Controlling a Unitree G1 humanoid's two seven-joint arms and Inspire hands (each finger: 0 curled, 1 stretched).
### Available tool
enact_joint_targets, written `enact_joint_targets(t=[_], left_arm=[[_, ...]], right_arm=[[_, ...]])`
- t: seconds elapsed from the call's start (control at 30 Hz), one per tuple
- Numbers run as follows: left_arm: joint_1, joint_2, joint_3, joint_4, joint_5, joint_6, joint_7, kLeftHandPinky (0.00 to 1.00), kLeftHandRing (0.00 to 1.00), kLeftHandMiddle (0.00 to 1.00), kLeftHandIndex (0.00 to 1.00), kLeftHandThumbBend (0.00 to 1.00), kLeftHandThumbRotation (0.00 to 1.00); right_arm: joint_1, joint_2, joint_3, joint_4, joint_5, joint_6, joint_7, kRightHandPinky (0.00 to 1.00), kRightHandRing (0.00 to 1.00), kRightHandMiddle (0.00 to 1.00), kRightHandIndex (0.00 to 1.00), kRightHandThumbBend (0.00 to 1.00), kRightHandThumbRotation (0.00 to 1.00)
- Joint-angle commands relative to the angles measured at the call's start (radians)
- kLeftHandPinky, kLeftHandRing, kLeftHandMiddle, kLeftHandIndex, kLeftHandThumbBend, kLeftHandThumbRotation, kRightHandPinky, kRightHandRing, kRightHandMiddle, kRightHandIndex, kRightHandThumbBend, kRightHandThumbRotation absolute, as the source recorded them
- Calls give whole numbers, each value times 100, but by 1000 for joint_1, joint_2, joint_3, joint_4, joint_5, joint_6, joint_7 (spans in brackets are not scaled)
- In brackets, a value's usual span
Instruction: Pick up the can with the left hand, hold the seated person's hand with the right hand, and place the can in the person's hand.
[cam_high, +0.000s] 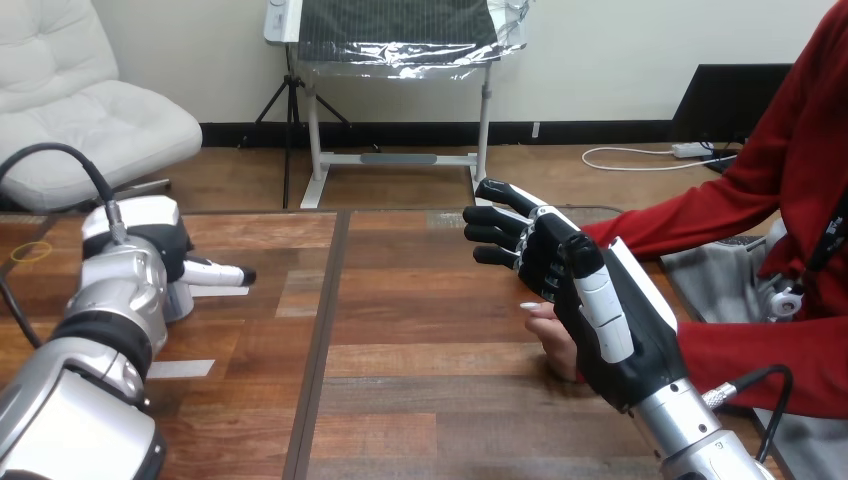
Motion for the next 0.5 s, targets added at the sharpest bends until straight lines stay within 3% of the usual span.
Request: enact_joint_targets(t=[0.0,0.23,0.47], left_arm=[[-24,-8,-6,4,2,6,-29,56,73,76,71,72,75],[-24,-5,-4,7,-1,11,-32,49,67,71,65,73,74],[-26,-4,-3,5,-4,14,-36,50,69,73,69,74,74]], right_arm=[[-49,-5,-7,-46,16,-13,-5,83,84,84,87,77,100],[-52,-4,-7,-44,20,-12,-2,83,85,84,87,77,100],[-55,-2,-7,-39,20,-16,-2,83,84,84,87,77,100]])
